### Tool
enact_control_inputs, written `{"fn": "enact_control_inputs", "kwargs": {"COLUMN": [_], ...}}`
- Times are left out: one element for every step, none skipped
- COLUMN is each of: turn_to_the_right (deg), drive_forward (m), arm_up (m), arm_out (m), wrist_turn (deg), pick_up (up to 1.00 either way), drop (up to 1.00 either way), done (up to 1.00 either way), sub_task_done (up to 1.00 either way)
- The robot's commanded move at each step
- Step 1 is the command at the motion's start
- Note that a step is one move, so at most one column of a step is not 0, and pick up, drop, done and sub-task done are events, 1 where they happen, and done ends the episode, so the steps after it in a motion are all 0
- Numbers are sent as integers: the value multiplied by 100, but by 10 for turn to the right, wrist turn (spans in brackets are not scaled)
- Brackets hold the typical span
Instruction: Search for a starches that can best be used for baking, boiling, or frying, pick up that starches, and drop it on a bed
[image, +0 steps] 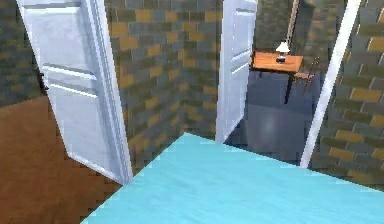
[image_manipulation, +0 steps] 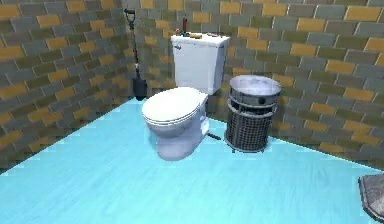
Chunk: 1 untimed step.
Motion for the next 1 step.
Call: {"fn": "enact_control_inputs", "kwargs": {"turn_to_the_right": [-420], "drive_forward": [0], "arm_up": [0], "arm_out": [0], "wrist_turn": [0], "pick_up": [0], "drop": [0], "done": [0], "sub_task_done": [0]}}
